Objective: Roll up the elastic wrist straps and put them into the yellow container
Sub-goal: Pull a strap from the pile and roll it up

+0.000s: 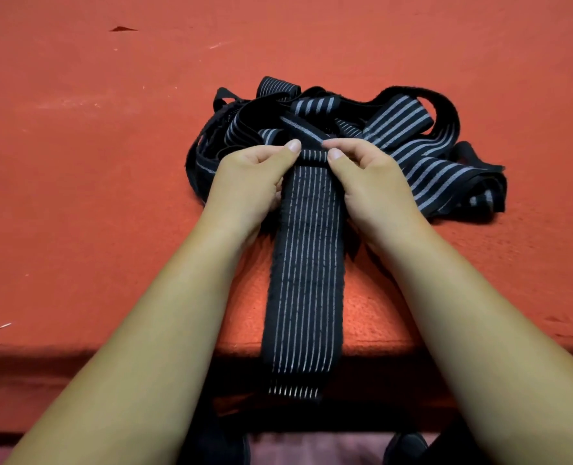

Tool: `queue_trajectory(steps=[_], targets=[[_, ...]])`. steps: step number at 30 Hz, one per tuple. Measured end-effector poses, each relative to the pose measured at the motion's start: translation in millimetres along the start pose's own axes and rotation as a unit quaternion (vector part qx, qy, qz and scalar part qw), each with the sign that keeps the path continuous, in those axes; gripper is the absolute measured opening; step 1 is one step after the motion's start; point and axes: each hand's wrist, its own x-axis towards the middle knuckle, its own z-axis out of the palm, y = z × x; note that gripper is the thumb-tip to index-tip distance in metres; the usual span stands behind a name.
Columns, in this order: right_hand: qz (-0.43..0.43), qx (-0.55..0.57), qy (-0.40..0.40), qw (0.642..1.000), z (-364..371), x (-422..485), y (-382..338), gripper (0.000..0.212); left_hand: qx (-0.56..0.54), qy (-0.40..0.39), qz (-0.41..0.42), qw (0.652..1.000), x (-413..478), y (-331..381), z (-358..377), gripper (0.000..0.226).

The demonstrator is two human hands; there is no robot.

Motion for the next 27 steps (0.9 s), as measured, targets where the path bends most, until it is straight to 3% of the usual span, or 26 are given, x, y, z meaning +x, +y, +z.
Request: queue_trajectory(steps=[7,12,20,27], targets=[[0.013,-0.015,0.009,1.000,0.2,-1.0,0.4,0.024,0.034,0.028,0.042,0.998,3.5,-1.4,1.0,0.014],[0.018,-0.111,0.023,0.993,-2.7,1.2,-0.7,0.067,0.053,0.013,0.086,0.995,0.4,-2.0,4.4,0.025],[0.036,-0.019,0.023,0.999,2.4,0.8,-2.3,0.023,-0.005,0.003,0.027,1.000,2.6,-6.0,4.5,0.017],[0.041,-0.006,0.027,0.999,4.6,-2.3,-0.7,0.025,0.002,0.021,0.022,1.000,6.1,-7.6,1.5,0.013]])
